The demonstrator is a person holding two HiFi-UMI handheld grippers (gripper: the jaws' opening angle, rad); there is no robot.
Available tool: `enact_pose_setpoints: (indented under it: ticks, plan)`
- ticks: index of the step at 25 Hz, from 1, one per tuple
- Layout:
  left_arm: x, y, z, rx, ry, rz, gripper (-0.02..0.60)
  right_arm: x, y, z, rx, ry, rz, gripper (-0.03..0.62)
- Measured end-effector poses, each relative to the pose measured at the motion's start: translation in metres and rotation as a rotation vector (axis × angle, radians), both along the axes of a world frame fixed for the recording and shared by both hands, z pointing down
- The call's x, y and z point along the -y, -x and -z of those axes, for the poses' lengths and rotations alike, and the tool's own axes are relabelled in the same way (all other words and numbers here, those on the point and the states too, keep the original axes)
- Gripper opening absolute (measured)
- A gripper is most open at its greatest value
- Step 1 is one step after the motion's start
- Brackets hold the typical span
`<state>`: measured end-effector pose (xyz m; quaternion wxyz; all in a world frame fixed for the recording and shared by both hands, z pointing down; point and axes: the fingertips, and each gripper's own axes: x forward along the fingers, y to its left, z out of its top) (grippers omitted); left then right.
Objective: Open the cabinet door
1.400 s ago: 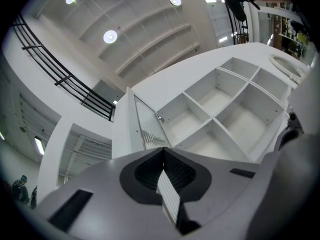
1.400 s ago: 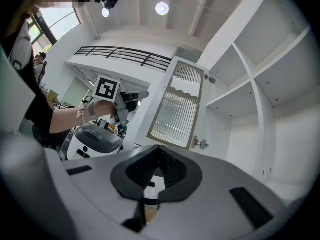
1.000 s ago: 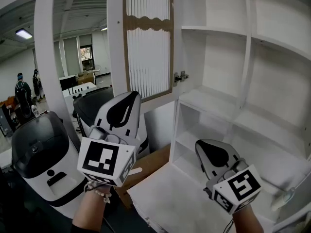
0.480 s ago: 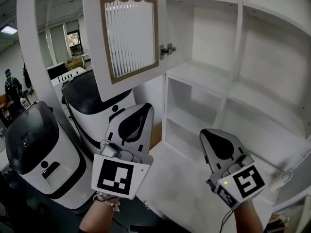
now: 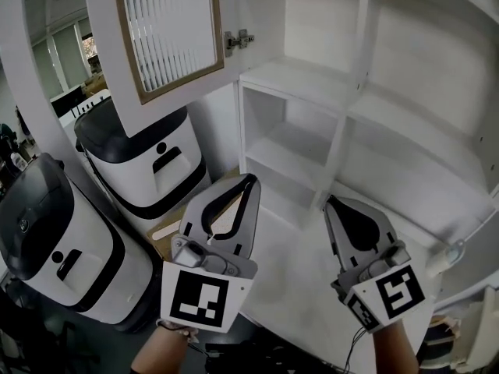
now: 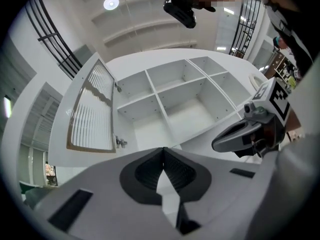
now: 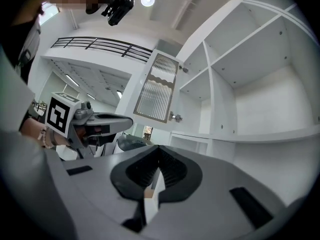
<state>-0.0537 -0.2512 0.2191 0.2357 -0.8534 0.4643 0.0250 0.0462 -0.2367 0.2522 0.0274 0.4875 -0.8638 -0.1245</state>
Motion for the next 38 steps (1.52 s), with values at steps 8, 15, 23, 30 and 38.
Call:
enact_pose_setpoints:
  ticks: [8,15,23,30,38]
  plan:
    - [-0.009,-0.021,-0.041,0.020,0.066,-0.045,0.000,-0.018,-0.013,-0.033,0.033,0.009,-0.037,0.000]
    - [-0.018,-0.026,-0.067,0.008,0.117,-0.070,0.000,-0.033,-0.014,-0.063,0.020,0.029,-0.060,0.000]
    - [-0.026,-0.026,-0.096,0.056,0.153,-0.049,0.000,-0.042,-0.027,-0.090,0.077,0.088,-0.097,0.000]
    - [-0.032,-0.023,-0.115,0.061,0.198,-0.029,0.000,-0.048,-0.042,-0.100,0.071,0.105,-0.141,0.000]
    - [-0.040,-0.024,-0.124,0.052,0.226,-0.029,0.000,-0.053,-0.041,-0.107,0.051,0.119,-0.131,0.000]
